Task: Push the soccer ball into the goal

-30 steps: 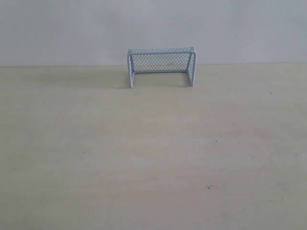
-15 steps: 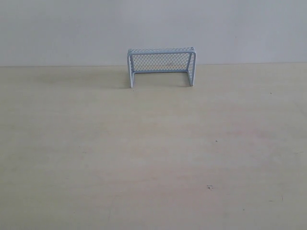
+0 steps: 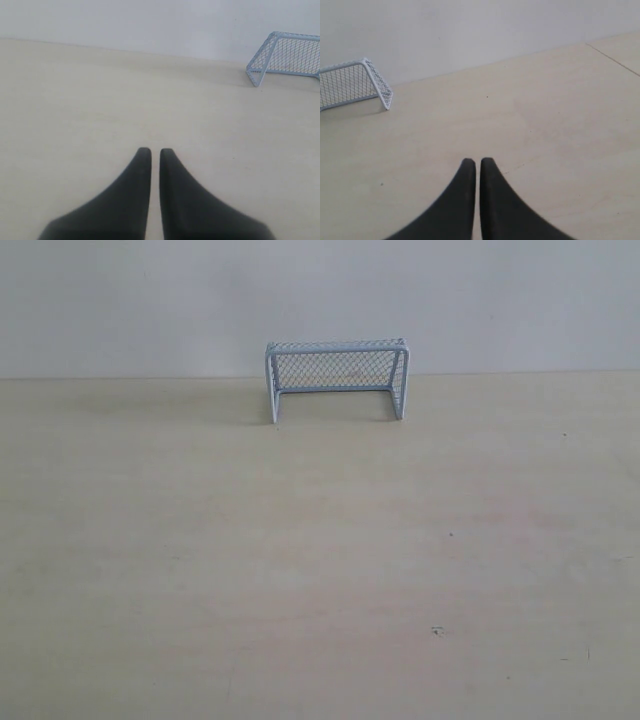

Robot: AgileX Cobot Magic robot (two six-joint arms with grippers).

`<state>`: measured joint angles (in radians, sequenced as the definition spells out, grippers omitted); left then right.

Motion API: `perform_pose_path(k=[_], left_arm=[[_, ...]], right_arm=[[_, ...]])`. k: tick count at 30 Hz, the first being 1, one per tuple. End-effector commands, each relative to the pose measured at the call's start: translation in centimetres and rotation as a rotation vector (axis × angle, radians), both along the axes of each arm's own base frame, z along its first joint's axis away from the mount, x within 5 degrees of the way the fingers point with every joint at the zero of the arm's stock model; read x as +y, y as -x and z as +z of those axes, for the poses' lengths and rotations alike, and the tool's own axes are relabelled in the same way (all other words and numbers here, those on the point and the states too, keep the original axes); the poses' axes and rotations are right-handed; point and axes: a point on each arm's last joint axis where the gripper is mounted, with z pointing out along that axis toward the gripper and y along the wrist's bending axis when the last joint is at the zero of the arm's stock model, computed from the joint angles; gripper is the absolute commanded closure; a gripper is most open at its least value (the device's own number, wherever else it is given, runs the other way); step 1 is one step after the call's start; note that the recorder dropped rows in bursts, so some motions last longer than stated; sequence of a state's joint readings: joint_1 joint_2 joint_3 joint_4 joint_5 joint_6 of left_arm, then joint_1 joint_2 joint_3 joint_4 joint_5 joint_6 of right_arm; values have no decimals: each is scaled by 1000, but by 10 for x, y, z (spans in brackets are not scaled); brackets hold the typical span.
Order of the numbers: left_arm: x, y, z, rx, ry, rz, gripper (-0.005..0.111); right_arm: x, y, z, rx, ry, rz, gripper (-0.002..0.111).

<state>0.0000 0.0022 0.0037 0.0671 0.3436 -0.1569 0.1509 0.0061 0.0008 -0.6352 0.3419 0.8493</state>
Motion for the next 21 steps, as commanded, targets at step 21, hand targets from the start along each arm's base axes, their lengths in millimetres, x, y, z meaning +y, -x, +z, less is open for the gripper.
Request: perform_pose_path(k=[21], left_arm=[[0,0,2,-10,13,3,100]], right_arm=[[20,3,-6,64,110,248,108]])
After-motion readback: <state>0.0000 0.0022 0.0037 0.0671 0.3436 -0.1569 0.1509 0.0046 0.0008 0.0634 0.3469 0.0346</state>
